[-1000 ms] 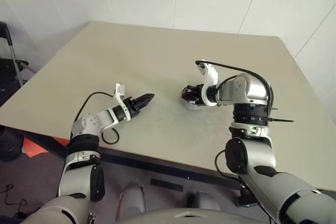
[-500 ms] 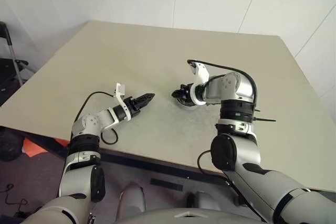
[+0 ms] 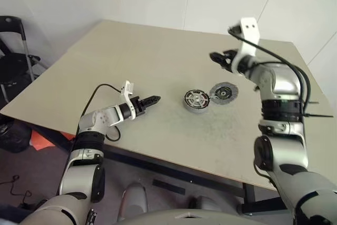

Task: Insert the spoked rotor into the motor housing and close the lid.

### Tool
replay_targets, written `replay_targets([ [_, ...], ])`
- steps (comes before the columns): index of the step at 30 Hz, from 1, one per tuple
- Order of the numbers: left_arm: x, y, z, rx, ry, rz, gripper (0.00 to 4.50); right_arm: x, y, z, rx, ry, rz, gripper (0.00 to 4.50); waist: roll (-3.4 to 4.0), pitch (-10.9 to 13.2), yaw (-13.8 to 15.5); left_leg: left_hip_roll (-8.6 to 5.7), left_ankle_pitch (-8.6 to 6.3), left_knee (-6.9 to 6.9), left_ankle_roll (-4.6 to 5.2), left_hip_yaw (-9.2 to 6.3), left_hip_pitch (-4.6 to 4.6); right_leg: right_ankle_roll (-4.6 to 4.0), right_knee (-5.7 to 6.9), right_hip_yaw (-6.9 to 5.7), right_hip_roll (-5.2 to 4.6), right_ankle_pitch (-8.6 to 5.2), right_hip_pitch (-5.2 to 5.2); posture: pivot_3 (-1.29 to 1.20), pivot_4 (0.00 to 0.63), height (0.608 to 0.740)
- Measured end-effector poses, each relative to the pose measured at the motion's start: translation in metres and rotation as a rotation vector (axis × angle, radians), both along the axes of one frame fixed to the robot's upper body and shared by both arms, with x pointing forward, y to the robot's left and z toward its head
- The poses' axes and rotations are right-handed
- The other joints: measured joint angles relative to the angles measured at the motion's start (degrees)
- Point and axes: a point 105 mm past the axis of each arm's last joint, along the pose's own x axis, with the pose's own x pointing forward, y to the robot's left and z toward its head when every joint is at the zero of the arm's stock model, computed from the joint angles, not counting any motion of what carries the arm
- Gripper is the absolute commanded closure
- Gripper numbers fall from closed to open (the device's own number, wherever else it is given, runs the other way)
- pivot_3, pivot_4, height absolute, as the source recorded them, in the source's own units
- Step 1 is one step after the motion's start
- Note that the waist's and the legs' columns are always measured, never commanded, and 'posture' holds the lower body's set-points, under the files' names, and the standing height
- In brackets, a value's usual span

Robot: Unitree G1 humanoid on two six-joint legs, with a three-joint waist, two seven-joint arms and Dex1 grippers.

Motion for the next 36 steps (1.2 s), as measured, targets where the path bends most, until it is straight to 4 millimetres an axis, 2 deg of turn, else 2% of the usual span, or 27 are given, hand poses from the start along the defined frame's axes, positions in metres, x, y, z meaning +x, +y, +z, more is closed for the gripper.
replay_targets([
  [2,0.001,-0.004,0.003,0.016,-0.031,-0.025,2.05,-0.004,-0.017,-0.018,-0.01,0.014,-0.051,2.12,0.09,0.0,-0.79,0.03,0.02,0.05,-0.01,-0.01,-0.08,-0.01,0.19,0.0,0.03,0.01,-0.19,0.0,0.0,0.74],
  [5,0.003,-0.013,0.013,0.019,-0.073,-0.074,2.05,-0.014,-0.055,-0.029,-0.028,0.008,-0.169,3.17,0.1,-0.01,-1.06,0.07,0.01,0.21,0.01,0.01,-0.1,-0.21,0.27,0.03,0.05,-0.08,-0.23,0.0,0.0,0.74],
  [8,0.009,-0.013,0.017,0.022,-0.093,-0.079,2.05,-0.019,-0.069,-0.032,-0.021,-0.004,-0.223,4.27,0.11,-0.02,-1.95,0.07,-0.02,0.39,0.05,0.02,-0.05,-0.28,0.41,0.05,0.04,-0.05,-0.23,0.0,0.0,0.74],
  [9,0.01,-0.014,0.018,0.022,-0.094,-0.086,2.05,-0.019,-0.07,-0.034,-0.023,-0.007,-0.23,4.49,0.11,-0.02,-2.14,0.08,-0.02,0.43,0.06,0.01,-0.05,-0.3,0.45,0.05,0.04,-0.04,-0.23,0.0,0.0,0.74],
  [11,0.011,-0.017,0.018,0.025,-0.096,-0.096,2.05,-0.022,-0.071,-0.04,-0.03,0.003,-0.232,4.49,0.11,-0.02,-2.31,0.08,-0.02,0.46,0.07,0.01,0.01,-0.35,0.47,0.05,0.03,-0.01,-0.16,0.0,0.0,0.74],
  [14,0.012,-0.016,0.014,0.027,-0.089,-0.095,2.05,-0.028,-0.068,-0.063,-0.027,0.062,-0.215,4.49,0.11,-0.02,-2.37,0.08,-0.1,0.53,0.22,0.02,0.11,-0.36,0.47,0.05,0.02,-0.01,-0.03,0.0,0.0,0.74],
  [18,0.013,-0.018,0.013,0.03,-0.084,-0.102,2.05,-0.03,-0.041,-0.091,0.029,0.131,-0.146,4.49,0.11,-0.02,-2.48,0.08,-0.12,0.59,0.3,0.02,0.07,-0.39,0.48,0.04,0.01,0.0,-0.04,0.0,0.0,0.74],
  [22,0.014,-0.02,0.016,0.026,-0.098,-0.111,2.05,-0.029,-0.027,-0.108,0.059,0.167,-0.112,4.49,0.12,-0.02,-2.38,0.07,-0.17,0.64,0.39,0.03,0.02,-0.4,0.47,0.02,-0.03,-0.01,-0.03,0.0,0.0,0.74],
  [25,0.014,-0.02,0.015,0.029,-0.094,-0.11,2.05,-0.026,-0.019,-0.103,0.108,0.155,-0.083,4.49,0.12,-0.02,-2.36,0.07,-0.27,0.72,0.6,0.03,-0.02,-0.4,0.46,0.02,-0.02,-0.01,-0.04,0.0,0.0,0.74],
  [30,0.015,-0.016,0.012,0.039,-0.091,-0.097,2.05,-0.025,-0.004,-0.079,0.183,0.121,-0.015,4.49,0.12,-0.02,-2.36,0.09,-0.28,0.72,0.62,0.03,-0.01,-0.4,0.45,0.03,-0.01,-0.01,-0.03,0.0,0.0,0.74],
  [34,0.02,-0.01,0.011,0.039,-0.086,-0.071,2.05,-0.032,0.02,-0.061,0.24,0.113,0.094,4.49,0.12,-0.02,-2.38,0.11,-0.28,0.72,0.62,0.02,0.01,-0.4,0.45,0.03,0.01,-0.01,-0.03,0.0,0.0,0.74],
  [36,0.023,-0.009,0.012,0.042,-0.092,-0.062,2.05,-0.034,0.034,-0.061,0.253,0.122,0.128,4.49,0.12,-0.02,-2.38,0.12,-0.28,0.71,0.61,0.02,0.03,-0.4,0.45,0.03,0.01,-0.01,-0.02,0.0,0.0,0.74],
])
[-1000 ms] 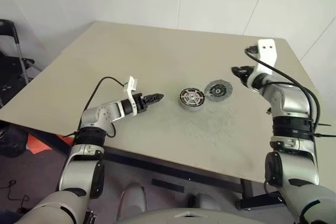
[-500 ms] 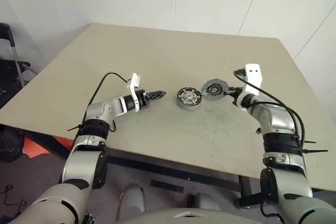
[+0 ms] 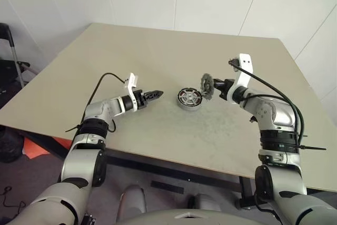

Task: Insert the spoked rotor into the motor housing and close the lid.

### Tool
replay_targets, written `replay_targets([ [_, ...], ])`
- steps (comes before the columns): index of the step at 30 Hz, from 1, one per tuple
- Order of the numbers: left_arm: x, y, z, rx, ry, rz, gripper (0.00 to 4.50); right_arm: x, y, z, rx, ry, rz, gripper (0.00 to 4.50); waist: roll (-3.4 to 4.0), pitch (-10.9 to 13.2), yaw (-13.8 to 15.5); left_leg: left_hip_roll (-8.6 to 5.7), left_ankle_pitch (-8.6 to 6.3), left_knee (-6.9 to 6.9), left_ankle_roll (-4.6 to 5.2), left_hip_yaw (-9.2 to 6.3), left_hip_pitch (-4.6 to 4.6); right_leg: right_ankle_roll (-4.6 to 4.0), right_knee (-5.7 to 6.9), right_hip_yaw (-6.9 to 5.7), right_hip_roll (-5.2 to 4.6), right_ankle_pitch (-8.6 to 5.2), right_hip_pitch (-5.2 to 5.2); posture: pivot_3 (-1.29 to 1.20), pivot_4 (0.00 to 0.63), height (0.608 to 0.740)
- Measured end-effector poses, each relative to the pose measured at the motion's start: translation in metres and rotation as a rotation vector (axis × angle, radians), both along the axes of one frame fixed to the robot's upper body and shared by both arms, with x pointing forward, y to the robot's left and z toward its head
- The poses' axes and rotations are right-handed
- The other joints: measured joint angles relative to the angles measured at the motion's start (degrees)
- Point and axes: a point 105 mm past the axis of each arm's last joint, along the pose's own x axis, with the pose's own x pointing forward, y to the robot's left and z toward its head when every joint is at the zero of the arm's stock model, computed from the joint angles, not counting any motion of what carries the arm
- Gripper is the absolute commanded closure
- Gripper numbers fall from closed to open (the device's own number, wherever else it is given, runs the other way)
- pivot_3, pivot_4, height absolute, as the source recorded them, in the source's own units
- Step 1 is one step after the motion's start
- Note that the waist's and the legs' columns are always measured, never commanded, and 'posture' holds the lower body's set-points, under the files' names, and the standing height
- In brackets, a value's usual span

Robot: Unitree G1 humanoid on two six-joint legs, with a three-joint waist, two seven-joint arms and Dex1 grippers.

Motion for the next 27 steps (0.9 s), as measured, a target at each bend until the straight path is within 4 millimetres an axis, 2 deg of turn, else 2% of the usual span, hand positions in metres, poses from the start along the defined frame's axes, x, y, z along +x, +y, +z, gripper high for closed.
replay_targets([
  [3,0.006,0.002,0.006,0.001,-0.021,0.017,2.05,0.001,0.011,-0.007,0.005,0.022,-0.003,4.49,0.0,0.0,0.02,-0.02,0.01,0.0,-0.02,0.0,-0.01,0.0,0.0,0.0,-0.02,0.0,0.0,0.0,0.0,0.74],
  [8,0.016,0.015,0.015,-0.001,-0.047,0.075,2.05,0.005,0.01,-0.026,0.002,0.066,-0.068,4.49,0.0,0.0,0.02,-0.03,0.01,-0.06,-0.03,0.0,-0.04,0.0,-0.06,-0.01,-0.02,0.0,-0.03,0.0,0.0,0.74],
  [12,0.018,0.016,0.018,-0.007,-0.046,0.086,2.05,0.006,0.009,-0.043,-0.01,0.094,-0.102,4.49,0.0,0.0,0.01,-0.04,0.01,-0.1,-0.02,0.01,-0.08,0.0,-0.16,-0.02,-0.03,0.0,-0.03,0.0,0.0,0.74],
  [22,0.019,0.017,0.019,-0.011,-0.046,0.095,2.05,0.005,0.013,-0.055,-0.015,0.078,-0.132,4.49,-0.01,0.0,-0.2,0.02,0.0,-0.18,-0.02,0.01,-0.04,0.0,-0.23,-0.02,0.03,0.0,-0.03,0.0,0.0,0.74],
  [27,0.019,0.012,0.018,-0.019,-0.041,0.089,2.05,0.006,0.011,-0.048,0.02,0.035,-0.149,4.49,0.0,0.01,-0.24,0.01,0.0,-0.2,-0.02,0.01,-0.06,0.0,-0.23,-0.01,0.03,0.0,-0.07,0.0,0.0,0.74],
])
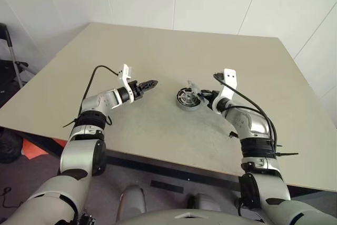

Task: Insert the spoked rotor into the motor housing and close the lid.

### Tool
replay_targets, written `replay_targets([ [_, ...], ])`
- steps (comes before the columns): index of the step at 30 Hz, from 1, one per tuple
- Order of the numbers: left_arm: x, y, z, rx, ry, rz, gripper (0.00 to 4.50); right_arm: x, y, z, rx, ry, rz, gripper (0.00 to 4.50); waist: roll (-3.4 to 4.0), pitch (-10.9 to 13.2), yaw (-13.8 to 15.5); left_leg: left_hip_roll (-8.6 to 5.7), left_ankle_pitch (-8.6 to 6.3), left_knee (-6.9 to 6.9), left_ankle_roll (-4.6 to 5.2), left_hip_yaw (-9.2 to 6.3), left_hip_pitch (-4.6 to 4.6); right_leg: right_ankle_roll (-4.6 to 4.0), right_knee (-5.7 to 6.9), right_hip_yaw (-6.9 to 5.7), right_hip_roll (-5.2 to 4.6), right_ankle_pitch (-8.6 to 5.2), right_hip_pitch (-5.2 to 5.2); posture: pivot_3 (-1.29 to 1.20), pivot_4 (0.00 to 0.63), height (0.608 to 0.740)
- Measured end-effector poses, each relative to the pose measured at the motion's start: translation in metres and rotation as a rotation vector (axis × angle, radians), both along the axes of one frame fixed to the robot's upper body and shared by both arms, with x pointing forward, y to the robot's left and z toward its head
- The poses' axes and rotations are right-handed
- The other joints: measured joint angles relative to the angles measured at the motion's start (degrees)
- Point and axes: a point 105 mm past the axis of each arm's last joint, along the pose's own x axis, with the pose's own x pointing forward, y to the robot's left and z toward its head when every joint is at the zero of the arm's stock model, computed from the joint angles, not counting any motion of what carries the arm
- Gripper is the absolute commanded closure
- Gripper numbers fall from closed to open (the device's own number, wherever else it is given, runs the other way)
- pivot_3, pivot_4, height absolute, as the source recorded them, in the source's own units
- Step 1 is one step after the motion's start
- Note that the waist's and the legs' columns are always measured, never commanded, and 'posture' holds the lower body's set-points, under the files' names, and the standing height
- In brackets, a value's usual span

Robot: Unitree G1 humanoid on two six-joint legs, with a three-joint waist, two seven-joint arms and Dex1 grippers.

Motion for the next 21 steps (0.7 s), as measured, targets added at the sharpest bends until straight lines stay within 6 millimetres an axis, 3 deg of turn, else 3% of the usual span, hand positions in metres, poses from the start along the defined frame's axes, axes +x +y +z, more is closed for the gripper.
replay_targets([
  [6,-0.001,-0.004,-0.001,-0.007,0.004,-0.009,2.05,-0.002,0.004,0.064,0.042,-0.254,0.058,4.49,0.0,0.0,0.28,-0.01,-0.02,0.0,0.04,0.0,-0.08,0.0,-0.13,-0.02,-0.01,0.0,0.02,0.0,0.0,0.74],
  [9,-0.001,-0.004,-0.001,-0.006,0.005,-0.009,2.05,-0.011,0.011,0.08,0.039,-0.297,0.123,4.49,0.0,0.0,0.37,-0.02,-0.03,-0.02,0.05,0.0,-0.08,0.0,-0.16,-0.04,-0.01,0.0,0.04,0.0,0.0,0.74],
  [13,-0.001,-0.004,-0.001,-0.005,0.005,-0.009,2.05,-0.024,0.023,0.067,0.051,-0.24,0.19,4.49,0.0,0.0,0.39,-0.02,-0.03,-0.03,0.04,-0.01,-0.06,0.0,-0.17,-0.04,-0.02,0.0,0.06,0.0,0.0,0.74],
  [21,-0.001,0.0,-0.001,0.002,0.01,-0.005,2.05,-0.028,0.023,0.04,0.071,-0.151,0.166,4.49,0.0,0.0,0.29,-0.02,-0.02,-0.04,0.03,-0.01,-0.05,0.0,-0.16,-0.03,-0.03,0.0,0.05,0.0,0.0,0.74],
])
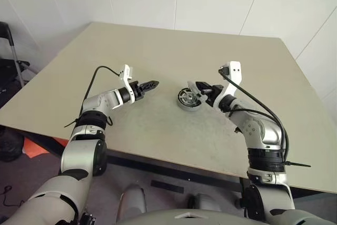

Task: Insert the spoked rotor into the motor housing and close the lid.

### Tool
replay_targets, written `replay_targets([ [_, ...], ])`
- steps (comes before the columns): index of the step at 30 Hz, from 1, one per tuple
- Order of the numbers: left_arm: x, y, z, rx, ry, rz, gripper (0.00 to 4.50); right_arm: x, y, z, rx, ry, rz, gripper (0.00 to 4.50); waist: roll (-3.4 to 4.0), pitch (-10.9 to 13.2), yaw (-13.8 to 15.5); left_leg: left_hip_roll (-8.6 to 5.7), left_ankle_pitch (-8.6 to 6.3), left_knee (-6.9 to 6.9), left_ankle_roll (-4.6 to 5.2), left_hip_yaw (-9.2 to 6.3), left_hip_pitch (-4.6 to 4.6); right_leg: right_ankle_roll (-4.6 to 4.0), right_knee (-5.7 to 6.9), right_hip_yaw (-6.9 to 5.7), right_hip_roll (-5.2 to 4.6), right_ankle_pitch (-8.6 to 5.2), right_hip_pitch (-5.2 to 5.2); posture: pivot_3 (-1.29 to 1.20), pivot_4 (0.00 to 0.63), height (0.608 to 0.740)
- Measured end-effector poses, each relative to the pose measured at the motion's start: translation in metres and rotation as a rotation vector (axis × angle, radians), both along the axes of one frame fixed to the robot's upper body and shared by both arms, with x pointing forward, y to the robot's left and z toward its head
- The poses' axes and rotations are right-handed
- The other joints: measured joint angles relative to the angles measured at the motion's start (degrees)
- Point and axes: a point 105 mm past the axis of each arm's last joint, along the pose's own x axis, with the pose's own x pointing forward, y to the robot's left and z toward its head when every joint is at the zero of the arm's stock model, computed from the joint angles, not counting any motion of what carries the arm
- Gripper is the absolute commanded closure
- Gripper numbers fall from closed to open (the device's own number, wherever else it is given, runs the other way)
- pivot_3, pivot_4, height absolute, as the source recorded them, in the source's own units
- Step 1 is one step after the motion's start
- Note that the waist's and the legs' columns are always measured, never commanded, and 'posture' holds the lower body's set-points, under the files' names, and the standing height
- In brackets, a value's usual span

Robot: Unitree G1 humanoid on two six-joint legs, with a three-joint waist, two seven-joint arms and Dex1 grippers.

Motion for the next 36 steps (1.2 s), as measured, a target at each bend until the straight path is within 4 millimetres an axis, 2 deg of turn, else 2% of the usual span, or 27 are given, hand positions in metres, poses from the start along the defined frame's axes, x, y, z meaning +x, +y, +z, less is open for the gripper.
replay_targets([
  [5,0.001,0.005,0.001,0.01,-0.002,0.01,2.05,0.0,0.0,-0.027,0.014,0.087,-0.013,4.49,0.0,0.0,-0.01,0.0,0.0,-0.02,0.0,0.0,-0.03,0.0,-0.01,0.0,0.0,0.0,-0.03,0.0,0.0,0.74],
  [10,0.001,0.009,0.001,0.016,-0.004,0.017,2.05,-0.008,0.018,-0.038,0.023,0.103,0.089,4.49,-0.01,-0.01,-0.02,0.0,0.0,-0.03,0.01,0.0,0.05,0.0,-0.03,-0.01,0.0,0.0,0.06,0.0,0.0,0.74],
  [12,0.001,0.009,0.002,0.018,-0.005,0.018,2.05,-0.008,0.019,-0.041,0.024,0.094,0.108,4.49,-0.02,-0.02,-0.02,0.0,-0.01,-0.02,0.01,0.0,0.18,0.0,-0.03,0.0,-0.01,0.0,0.18,0.0,0.0,0.74],
  [16,0.001,0.01,0.002,0.018,-0.005,0.018,2.05,-0.006,0.016,-0.043,0.017,0.081,0.108,4.49,-0.04,-0.03,0.0,0.0,-0.1,-0.04,0.16,0.0,0.48,0.02,-0.02,0.01,-0.02,-0.02,0.45,0.0,0.0,0.74],
  [20,0.001,0.009,0.002,0.019,-0.005,0.018,2.05,-0.005,0.014,-0.041,0.007,0.034,0.109,4.49,-0.04,-0.02,0.02,-0.01,-0.1,-0.04,0.16,0.0,0.4,0.02,-0.02,0.01,-0.04,-0.01,0.4,0.0,0.0,0.74],
  [24,0.001,0.008,0.001,0.018,-0.005,0.015,2.05,-0.002,0.005,-0.03,-0.003,-0.026,0.1,4.49,-0.04,-0.02,0.0,-0.01,-0.06,-0.04,0.1,0.01,0.16,0.0,-0.03,-0.02,-0.02,-0.01,0.18,0.0,0.0,0.74],
  [27,0.0,0.005,0.0,0.02,-0.002,0.006,2.05,-0.002,-0.003,-0.019,-0.079,-0.092,0.122,3.92,-0.04,-0.02,0.02,-0.01,-0.04,-0.02,0.06,0.0,-0.13,0.0,-0.09,-0.04,-0.02,-0.01,-0.04,0.0,0.0,0.74],
  [30,-0.001,-0.002,-0.002,0.022,0.0,-0.015,2.05,-0.001,0.002,-0.011,-0.131,-0.145,0.154,2.9,-0.04,-0.02,-0.02,0.0,-0.05,-0.03,0.09,0.0,-0.14,0.0,-0.09,-0.06,-0.01,-0.01,-0.05,0.0,0.0,0.74],
  [36,-0.002,-0.01,-0.003,0.029,-0.001,-0.036,2.05,-0.004,0.012,-0.014,-0.165,-0.156,0.196,0.78,-0.04,-0.02,-0.04,0.0,-0.07,-0.01,0.12,0.01,-0.11,0.0,-0.08,-0.05,-0.02,-0.01,-0.03,0.0,0.0,0.74],
])
